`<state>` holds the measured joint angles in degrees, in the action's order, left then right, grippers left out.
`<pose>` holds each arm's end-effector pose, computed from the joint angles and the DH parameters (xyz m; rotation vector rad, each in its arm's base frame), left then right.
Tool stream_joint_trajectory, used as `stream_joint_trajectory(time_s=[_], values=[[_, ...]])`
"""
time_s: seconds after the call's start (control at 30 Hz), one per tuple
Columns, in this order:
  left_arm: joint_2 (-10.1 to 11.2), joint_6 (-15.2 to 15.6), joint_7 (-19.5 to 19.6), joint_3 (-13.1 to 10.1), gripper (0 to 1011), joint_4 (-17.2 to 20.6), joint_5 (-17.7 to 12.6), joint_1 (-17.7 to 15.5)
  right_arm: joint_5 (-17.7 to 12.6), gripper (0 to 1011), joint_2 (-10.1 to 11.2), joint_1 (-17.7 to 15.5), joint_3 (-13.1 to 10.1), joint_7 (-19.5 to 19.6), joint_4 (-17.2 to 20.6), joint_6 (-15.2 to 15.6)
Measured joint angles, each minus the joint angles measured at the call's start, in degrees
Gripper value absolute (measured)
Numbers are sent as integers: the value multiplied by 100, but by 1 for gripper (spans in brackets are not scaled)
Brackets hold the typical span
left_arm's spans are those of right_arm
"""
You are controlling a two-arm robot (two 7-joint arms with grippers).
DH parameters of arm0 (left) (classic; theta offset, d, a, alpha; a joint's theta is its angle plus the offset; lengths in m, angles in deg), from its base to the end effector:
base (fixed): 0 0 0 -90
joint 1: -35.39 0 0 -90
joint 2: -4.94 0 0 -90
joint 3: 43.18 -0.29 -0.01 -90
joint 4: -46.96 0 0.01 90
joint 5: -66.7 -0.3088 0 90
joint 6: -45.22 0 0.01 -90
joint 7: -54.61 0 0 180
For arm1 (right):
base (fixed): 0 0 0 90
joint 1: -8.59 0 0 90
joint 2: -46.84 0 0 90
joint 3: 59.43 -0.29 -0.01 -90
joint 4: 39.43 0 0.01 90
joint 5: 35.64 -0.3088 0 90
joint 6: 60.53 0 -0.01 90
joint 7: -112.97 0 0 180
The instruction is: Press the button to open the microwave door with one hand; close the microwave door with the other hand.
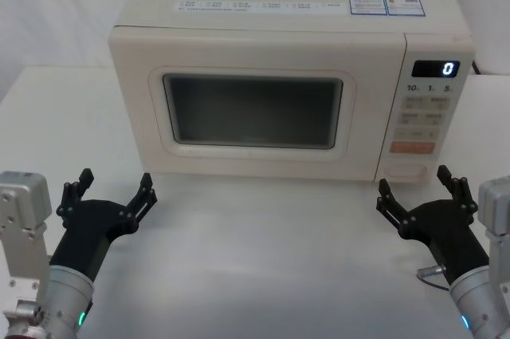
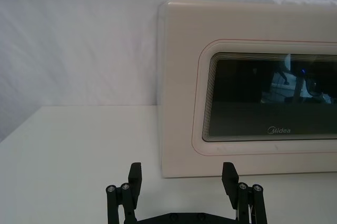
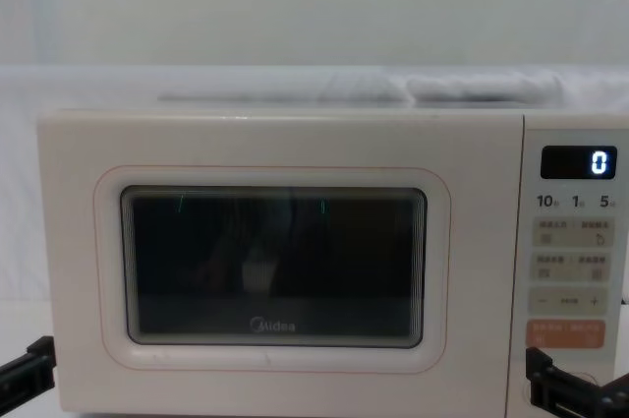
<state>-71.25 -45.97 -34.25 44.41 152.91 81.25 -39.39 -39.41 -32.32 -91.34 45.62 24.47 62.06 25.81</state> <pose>0.2529 0.0376 -0.2853 -0.0379 0.0142 1.4461 0.2658 0.0383 -0.2976 -0.0030 -0.0889 -1.3018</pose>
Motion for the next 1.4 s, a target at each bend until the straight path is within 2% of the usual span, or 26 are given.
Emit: stream_joint_trajectory(time_s=[1.4], values=[[0,0,0,0,1001,0,0,0,0,1002,0,1,0,0,0,1]])
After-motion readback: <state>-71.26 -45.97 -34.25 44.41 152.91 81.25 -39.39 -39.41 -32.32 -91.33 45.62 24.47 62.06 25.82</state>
